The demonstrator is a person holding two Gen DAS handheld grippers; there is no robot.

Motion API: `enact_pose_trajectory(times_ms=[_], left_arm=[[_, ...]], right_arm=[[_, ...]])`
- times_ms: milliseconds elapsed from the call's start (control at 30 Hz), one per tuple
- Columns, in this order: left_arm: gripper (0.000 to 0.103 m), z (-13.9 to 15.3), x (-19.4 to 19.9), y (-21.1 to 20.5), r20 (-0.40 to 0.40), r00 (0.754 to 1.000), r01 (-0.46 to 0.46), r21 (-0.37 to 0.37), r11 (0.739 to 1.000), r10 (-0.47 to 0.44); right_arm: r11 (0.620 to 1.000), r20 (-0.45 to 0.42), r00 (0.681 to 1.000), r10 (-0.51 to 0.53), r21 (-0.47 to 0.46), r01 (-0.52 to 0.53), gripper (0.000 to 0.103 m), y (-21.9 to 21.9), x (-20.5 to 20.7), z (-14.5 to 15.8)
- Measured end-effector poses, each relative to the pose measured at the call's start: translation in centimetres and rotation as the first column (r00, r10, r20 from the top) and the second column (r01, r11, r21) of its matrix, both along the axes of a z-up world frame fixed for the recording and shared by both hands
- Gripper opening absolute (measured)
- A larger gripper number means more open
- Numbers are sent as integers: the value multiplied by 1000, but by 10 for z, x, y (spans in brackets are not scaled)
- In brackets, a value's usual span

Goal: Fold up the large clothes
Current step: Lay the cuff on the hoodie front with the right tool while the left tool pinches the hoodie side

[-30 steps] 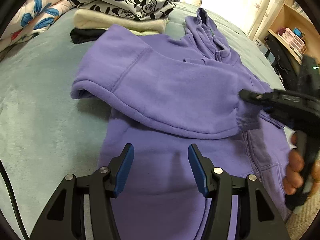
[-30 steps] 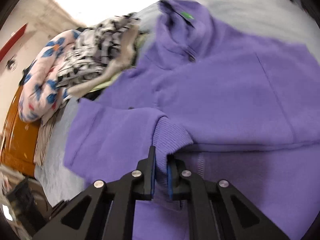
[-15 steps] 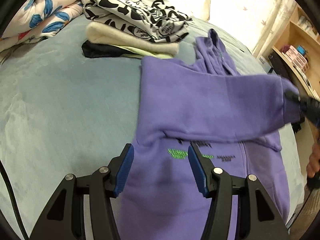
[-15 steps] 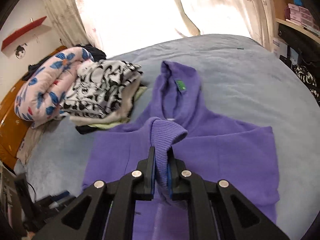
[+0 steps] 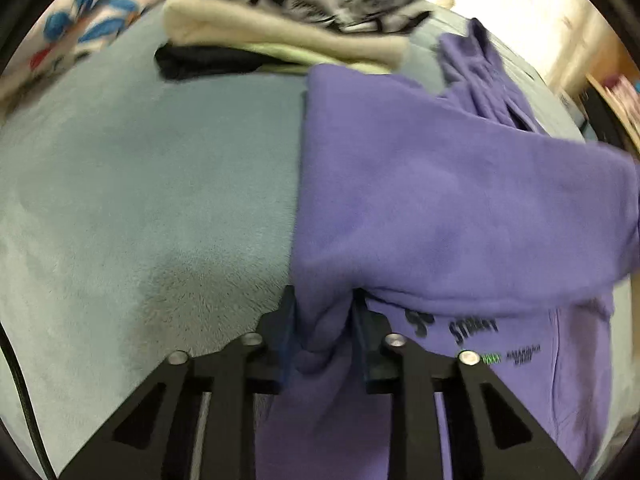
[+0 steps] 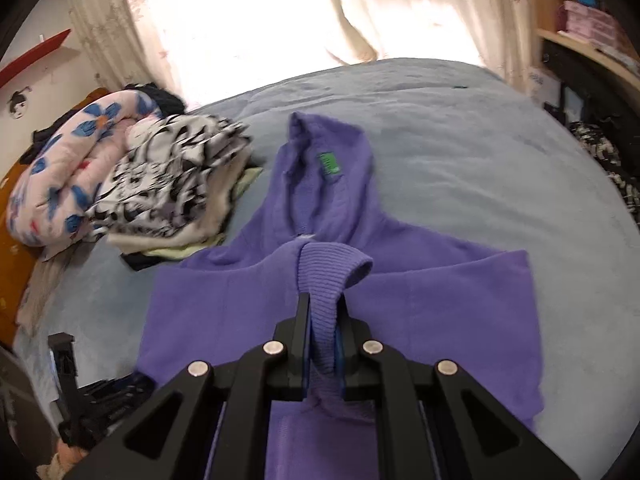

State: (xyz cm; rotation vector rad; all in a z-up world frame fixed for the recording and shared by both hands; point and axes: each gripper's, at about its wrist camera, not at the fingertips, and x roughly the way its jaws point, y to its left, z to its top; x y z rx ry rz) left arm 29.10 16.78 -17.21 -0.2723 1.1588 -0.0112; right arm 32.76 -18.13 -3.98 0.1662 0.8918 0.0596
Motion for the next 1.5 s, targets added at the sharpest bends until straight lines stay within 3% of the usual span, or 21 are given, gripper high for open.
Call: enact_pose_trajectory(times_ms=[67,233,333,400,433,500,600,667,800,1000,1033,1067,1100,1133,1167,1267,1367,1500], left_arm=[[21,-9,1,6,-5,1000,-21,-41,999,21],[25,-4,-7,4,17,999,44,-6,999,-44],[37,8,-14,2,-18,995,103,0,995,-103],[49,23,-21,6,-12,988,155,-9,988,-155],[50,30,-24,9,4,985,173,-13,985,-173],[58,51,-27,14,51,977,209,-26,978,-207],[73,71,-15,23,115,977,185,-30,982,-180],[73,73,4,26,121,982,148,-23,989,-144],[73,48,56,20,48,992,116,-58,992,-113],[73,9,106,13,-19,996,82,-16,997,-82],[71,4,113,12,-22,997,76,-29,997,-76],[61,0,116,13,-20,997,71,-39,997,-72],[40,-2,118,13,-9,998,69,-61,996,-69],[27,-2,119,13,6,997,74,-107,991,-74],[18,0,118,12,12,998,67,-124,990,-66],[15,13,110,1,81,993,85,-21,996,-83],[15,19,105,-1,127,989,81,3,997,-81],[16,-2,111,3,108,990,93,-13,996,-91]], right_arm=[[999,-74,996,-42,-3,42,9,-15,14,-26],[996,-264,962,-73,34,84,14,-42,30,-98],[968,-256,963,-91,205,146,33,-68,19,-96],[950,-220,971,-92,272,152,52,-80,9,-86],[950,-206,974,-90,276,146,53,-83,5,-81],[957,-206,976,-67,264,121,54,-84,3,-77],[966,-229,973,-35,240,92,54,-80,6,-81],[969,-243,970,-30,229,88,54,-77,10,-88],[969,-267,963,-23,230,87,54,-68,19,-100],[983,-267,964,-17,171,65,54,-57,33,-106],[986,-259,966,-16,157,59,54,-55,35,-106],[988,-250,968,-14,146,53,54,-52,36,-106],[990,-244,970,-13,135,47,50,-50,38,-107],[992,-238,971,0,121,30,43,-46,38,-107],[994,-235,972,17,111,9,23,-41,39,-106],[999,-143,989,31,-21,-34,18,-20,38,-86],[997,-45,999,12,-71,-15,17,-16,41,-73],[993,-167,986,-11,-121,-10,20,-16,63,-115]])
